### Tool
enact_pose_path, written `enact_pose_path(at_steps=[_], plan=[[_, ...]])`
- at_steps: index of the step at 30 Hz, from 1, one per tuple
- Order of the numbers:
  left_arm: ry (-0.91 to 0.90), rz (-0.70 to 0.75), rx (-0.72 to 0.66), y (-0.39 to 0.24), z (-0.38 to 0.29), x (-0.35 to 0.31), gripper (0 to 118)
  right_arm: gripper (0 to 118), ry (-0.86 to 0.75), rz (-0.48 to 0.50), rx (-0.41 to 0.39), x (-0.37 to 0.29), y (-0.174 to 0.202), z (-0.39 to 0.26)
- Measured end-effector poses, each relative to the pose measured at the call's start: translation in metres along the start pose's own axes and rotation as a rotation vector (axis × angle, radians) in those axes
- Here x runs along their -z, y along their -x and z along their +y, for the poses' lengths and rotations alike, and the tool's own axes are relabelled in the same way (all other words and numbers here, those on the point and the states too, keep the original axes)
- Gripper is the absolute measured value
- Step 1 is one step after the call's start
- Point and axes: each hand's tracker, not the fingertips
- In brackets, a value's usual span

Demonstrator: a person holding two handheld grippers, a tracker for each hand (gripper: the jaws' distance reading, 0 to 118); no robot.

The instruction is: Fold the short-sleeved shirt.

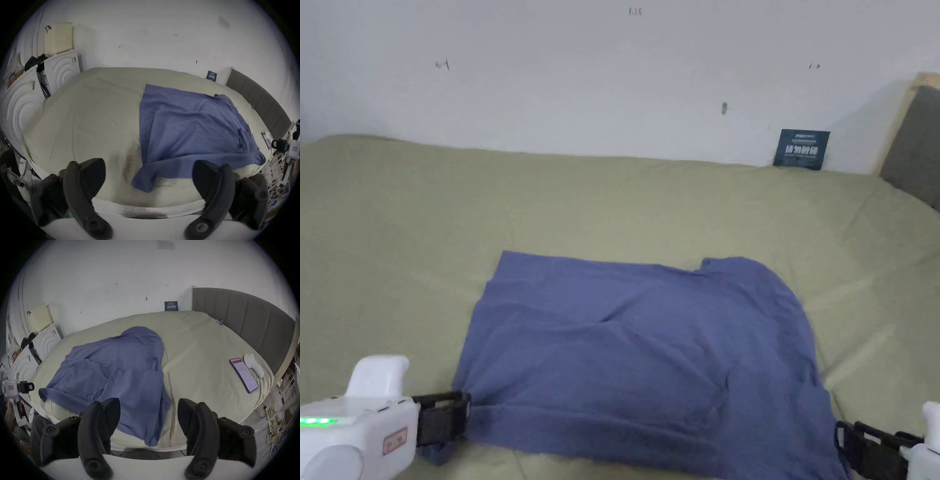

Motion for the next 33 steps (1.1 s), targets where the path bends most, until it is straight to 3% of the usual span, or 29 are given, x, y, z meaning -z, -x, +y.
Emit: enact_pose_path(at_steps=[1,2,3,5,11,13,14,15,16,17,21,22,23,24,25,26,27,28,29,30,33], plan=[[-0.005,0.001,0.006,-0.001,0.001,-0.003,53,27,-0.015,0.006,-0.014,-0.003,0.003,0.0],[-0.005,0.0,0.018,-0.002,0.001,-0.004,0,1,-0.032,-0.018,-0.046,-0.004,0.008,-0.001],[0.002,0.002,0.026,-0.002,0.0,-0.001,0,1,-0.051,-0.047,-0.069,-0.007,0.013,-0.004],[0.019,0.008,0.012,0.001,-0.001,0.002,0,1,-0.006,0.004,-0.068,-0.007,0.014,-0.003],[0.053,-0.013,-0.029,0.013,-0.007,0.008,2,1,0.012,-0.012,-0.074,-0.007,0.021,-0.006],[0.09,-0.02,-0.022,0.014,-0.008,0.013,39,1,0.028,-0.006,-0.058,-0.006,0.019,-0.007],[0.111,-0.011,-0.009,0.014,-0.009,0.015,53,1,0.035,-0.005,-0.057,-0.006,0.019,-0.008],[0.114,-0.01,-0.003,0.015,-0.01,0.018,53,1,0.038,-0.005,-0.059,-0.004,0.016,-0.008],[0.127,-0.006,0.004,0.015,-0.012,0.022,101,1,0.04,0.001,-0.06,-0.003,0.015,-0.009],[0.121,-0.009,0.0,0.012,-0.011,0.026,111,1,0.044,0.01,-0.062,-0.003,0.015,-0.01],[0.169,0.022,-0.014,0.007,-0.008,0.045,109,1,0.071,0.014,-0.063,0.004,0.013,-0.015],[0.179,0.016,-0.017,0.005,-0.008,0.046,99,1,0.079,0.012,-0.06,0.005,0.013,-0.015],[0.186,0.003,-0.022,0.005,-0.008,0.045,75,1,0.088,0.013,-0.056,0.011,0.004,-0.017],[0.189,0.002,-0.024,0.004,-0.009,0.044,31,1,0.09,0.011,-0.052,0.013,0.0,-0.018],[0.188,-0.001,-0.033,0.0,-0.01,0.044,2,3,0.096,0.013,-0.048,0.014,-0.002,-0.019],[0.185,-0.002,-0.047,-0.003,-0.01,0.043,2,10,0.103,0.019,-0.041,0.015,-0.005,-0.02],[0.201,-0.015,-0.046,-0.005,-0.01,0.041,2,36,0.117,0.019,-0.042,0.014,-0.004,-0.022],[0.194,-0.011,-0.047,-0.007,-0.013,0.039,2,75,0.152,0.068,-0.027,0.017,-0.006,-0.023],[0.191,-0.007,-0.046,-0.001,-0.011,0.044,2,83,0.186,0.086,-0.049,0.021,-0.007,-0.026],[0.192,-0.005,-0.049,0.002,-0.01,0.046,2,83,0.21,0.101,-0.03,0.026,-0.008,-0.028],[0.199,-0.009,-0.073,0.0,-0.008,0.046,2,80,0.323,0.12,-0.07,0.046,-0.013,-0.039]])
